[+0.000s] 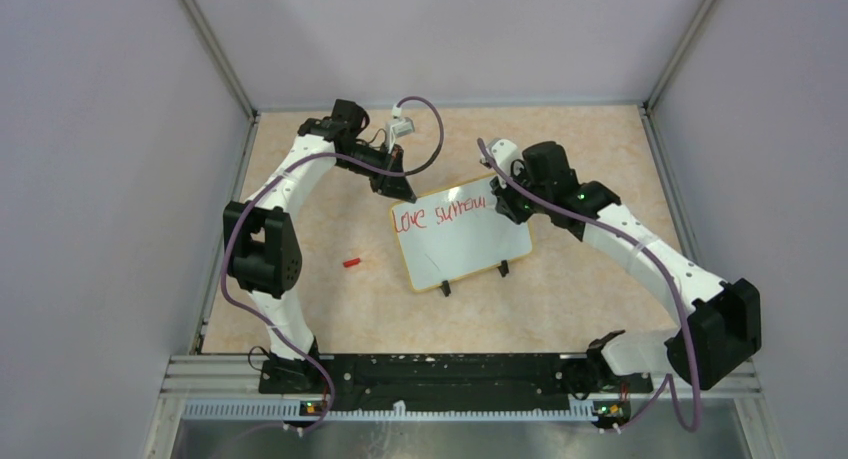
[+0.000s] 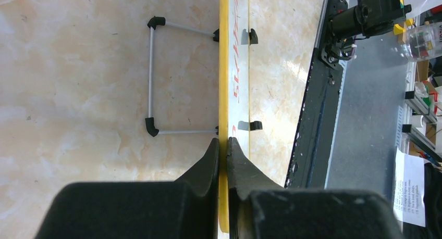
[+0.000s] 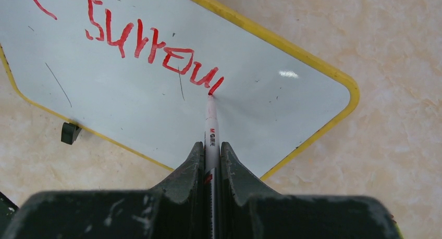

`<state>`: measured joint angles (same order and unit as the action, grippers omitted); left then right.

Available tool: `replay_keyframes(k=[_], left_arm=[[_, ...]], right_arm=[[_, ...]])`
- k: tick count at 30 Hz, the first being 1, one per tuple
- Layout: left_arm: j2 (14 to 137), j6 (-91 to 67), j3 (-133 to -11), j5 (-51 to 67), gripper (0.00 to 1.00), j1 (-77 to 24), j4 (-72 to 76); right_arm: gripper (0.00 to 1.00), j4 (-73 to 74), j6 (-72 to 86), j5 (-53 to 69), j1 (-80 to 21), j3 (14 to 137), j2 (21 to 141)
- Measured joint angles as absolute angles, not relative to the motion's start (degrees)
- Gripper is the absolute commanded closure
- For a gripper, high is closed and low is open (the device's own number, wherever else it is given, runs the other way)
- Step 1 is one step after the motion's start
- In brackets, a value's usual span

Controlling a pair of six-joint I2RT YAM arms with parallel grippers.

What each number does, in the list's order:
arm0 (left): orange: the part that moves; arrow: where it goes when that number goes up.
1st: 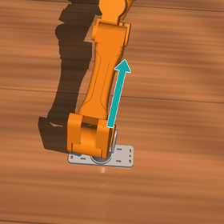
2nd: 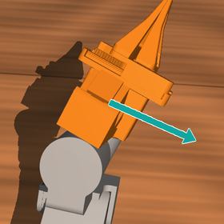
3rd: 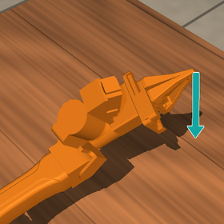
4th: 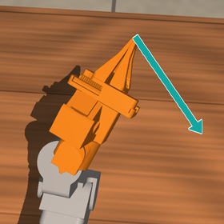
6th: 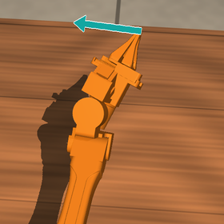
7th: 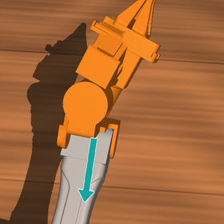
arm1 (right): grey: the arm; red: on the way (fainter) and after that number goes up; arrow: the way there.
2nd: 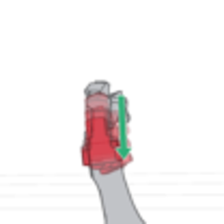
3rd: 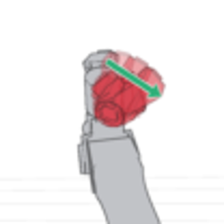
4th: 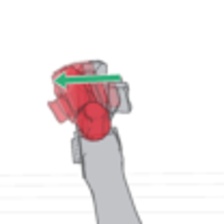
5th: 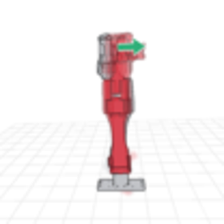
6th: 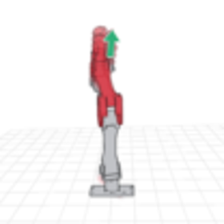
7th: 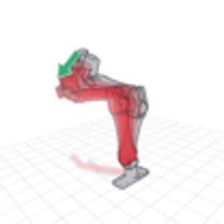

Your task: Write a sentence on the whiteboard

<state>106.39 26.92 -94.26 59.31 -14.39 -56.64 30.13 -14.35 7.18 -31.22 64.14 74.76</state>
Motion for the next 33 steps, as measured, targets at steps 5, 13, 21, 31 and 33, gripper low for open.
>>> replay_keyframes(k=[5,13,21,31,33], left_arm=[[106.4,26.9,-94.2,59.3,1.0,-14.4,-56.6],[106.3,26.9,-94.1,59.4,1.0,-14.4,-56.6],[106.3,26.9,-94.1,59.4,1.0,-14.4,-56.6],[106.3,26.9,-94.1,59.3,1.0,-14.4,-56.5],[106.3,26.9,-94.1,59.3,1.0,-14.4,-56.4]], right_arm=[[1.0,30.2,-14.3,7.2,-31.2,64.1,74.7],[1.0,29.9,-14.1,6.9,-31.2,64.6,74.7],[1.0,29.5,-13.9,6.3,-31.2,65.1,74.8],[1.0,29.5,-14.0,5.9,-29.8,65.8,75.0],[1.0,29.5,-14.0,5.9,-29.8,65.8,75.0]])
